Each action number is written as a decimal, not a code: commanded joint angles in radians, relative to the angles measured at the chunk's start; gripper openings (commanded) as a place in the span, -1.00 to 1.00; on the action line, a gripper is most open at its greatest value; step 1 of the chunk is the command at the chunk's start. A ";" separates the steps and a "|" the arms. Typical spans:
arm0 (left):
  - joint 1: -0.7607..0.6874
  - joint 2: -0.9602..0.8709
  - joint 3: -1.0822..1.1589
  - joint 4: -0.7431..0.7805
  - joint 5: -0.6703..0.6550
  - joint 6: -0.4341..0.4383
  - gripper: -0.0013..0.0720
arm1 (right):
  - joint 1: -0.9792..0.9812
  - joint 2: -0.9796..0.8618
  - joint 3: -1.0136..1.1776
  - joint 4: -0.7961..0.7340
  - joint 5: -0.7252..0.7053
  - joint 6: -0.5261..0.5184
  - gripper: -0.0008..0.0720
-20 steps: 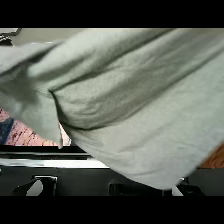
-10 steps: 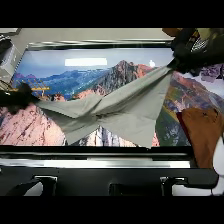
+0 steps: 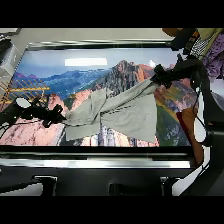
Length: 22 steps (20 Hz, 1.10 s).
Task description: Fold the clothes and pants, and hang the long-sleeved shirts on hangers.
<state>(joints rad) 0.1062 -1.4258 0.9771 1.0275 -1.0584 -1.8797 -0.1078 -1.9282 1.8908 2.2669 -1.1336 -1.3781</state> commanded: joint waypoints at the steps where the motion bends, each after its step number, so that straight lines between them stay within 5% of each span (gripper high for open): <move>1: -0.002 -0.027 -0.001 -0.018 0.018 0.022 -0.91 | 0.001 -0.014 0.000 0.029 -0.021 -0.033 -0.87; 2: -0.002 -0.027 0.007 -0.018 0.014 0.037 -0.81 | 0.001 -0.014 0.000 0.030 -0.052 -0.032 -0.87; 4: 0.013 -0.020 0.049 -0.018 -0.044 0.091 0.24 | 0.001 -0.013 0.000 0.030 -0.116 -0.044 -0.87; 5: 0.030 -0.007 0.076 -0.018 -0.089 0.118 0.50 | 0.001 -0.012 0.000 0.030 -0.143 -0.052 -0.87; 12: 0.325 0.364 0.035 0.097 -0.359 0.328 0.51 | 0.001 0.040 0.000 0.029 -0.248 -0.127 -0.87; 15: 0.369 0.513 -0.208 -0.025 -0.286 0.388 0.51 | 0.001 0.068 0.000 0.028 -0.267 -0.129 -0.87; 22: 0.235 0.502 -0.530 -0.170 -0.084 0.467 0.50 | 0.001 0.115 0.000 0.029 -0.330 -0.126 -0.87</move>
<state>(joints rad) 0.3790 -0.9272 0.5449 0.9291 -1.2495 -1.4551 -0.1078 -1.8320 1.8908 2.2959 -1.4315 -1.5040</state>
